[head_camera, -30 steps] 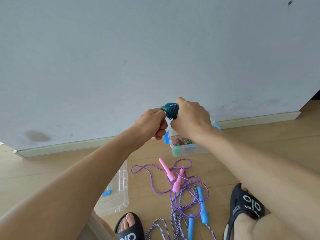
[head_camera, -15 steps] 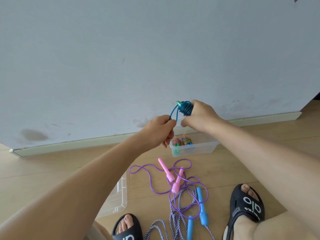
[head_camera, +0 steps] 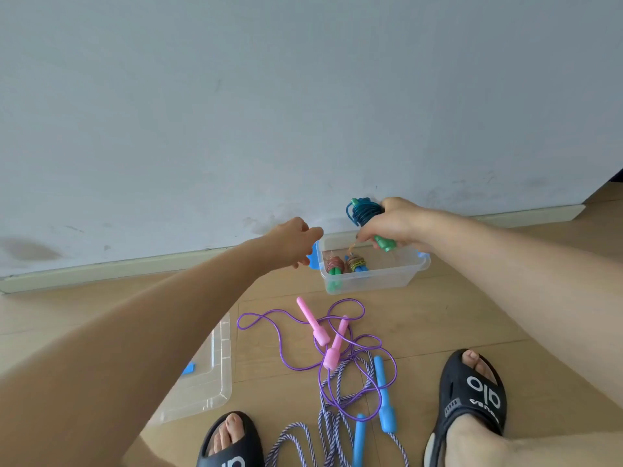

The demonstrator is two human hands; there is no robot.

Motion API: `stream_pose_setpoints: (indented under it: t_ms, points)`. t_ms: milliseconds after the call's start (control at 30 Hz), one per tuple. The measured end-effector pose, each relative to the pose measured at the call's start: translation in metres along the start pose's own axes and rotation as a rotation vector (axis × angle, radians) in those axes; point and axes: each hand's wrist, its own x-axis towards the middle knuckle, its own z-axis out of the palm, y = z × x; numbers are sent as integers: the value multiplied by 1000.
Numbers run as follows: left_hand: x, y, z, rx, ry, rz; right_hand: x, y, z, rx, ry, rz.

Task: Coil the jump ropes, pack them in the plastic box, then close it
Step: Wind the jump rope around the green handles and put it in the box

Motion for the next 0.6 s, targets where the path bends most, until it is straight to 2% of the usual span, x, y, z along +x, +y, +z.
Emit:
stream_pose_setpoints:
  t_ms: [133,300,400,600]
  points:
    - [45,-7,17,27,-41,-66,45,29,5,-60,96,88]
    - [109,-23,61,20,-102,-107,112,75,20,81,96,238]
    - [148,-28,95,33,-134,-115,159,100,23,54,113,296]
    - [215,-46,145,276,-190,-65,234,135,33,-19,90,346]
